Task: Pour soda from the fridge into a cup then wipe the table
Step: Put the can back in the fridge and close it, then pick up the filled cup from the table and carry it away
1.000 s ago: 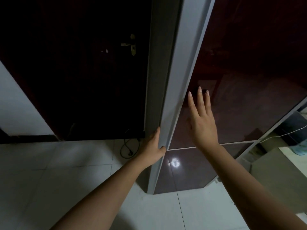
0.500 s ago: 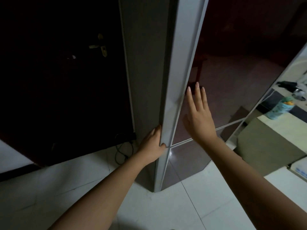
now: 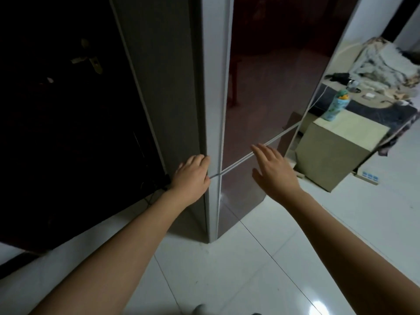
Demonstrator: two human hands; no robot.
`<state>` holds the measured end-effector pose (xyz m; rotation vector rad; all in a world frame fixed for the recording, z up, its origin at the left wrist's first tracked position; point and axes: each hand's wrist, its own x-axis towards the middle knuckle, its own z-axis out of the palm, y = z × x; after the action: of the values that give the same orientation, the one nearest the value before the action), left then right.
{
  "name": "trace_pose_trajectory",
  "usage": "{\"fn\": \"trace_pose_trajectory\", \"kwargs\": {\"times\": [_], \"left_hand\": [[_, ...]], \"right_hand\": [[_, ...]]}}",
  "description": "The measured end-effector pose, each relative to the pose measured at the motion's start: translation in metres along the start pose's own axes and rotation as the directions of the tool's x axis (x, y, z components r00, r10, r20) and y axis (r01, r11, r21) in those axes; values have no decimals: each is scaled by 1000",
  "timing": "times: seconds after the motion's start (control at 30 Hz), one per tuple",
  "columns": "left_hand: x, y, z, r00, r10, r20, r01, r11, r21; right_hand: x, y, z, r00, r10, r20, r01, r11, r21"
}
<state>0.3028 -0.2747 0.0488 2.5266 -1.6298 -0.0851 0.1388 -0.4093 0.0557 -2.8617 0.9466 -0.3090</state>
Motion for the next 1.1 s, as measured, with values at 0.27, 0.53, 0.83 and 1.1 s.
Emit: {"fn": "trace_pose_trajectory", "kwargs": {"times": [0.27, 0.53, 0.83, 1.1], "left_hand": [[-36, 55, 5, 995, 97, -9, -96, 992, 76], [-84, 149, 18, 994, 113, -11, -112, 992, 57], [-109, 235, 36, 968, 250, 12, -250, 966, 68], [-89, 313, 52, 886, 463, 16, -463, 886, 3]], "right_hand": [[-83, 37, -3, 997, 40, 61, -36, 997, -70], [-192, 85, -28, 993, 103, 61, -99, 993, -62], [-287, 133, -47, 948, 314, 48, -313, 949, -39], [-362, 177, -57, 821, 568, -63, -569, 823, 8]]}}
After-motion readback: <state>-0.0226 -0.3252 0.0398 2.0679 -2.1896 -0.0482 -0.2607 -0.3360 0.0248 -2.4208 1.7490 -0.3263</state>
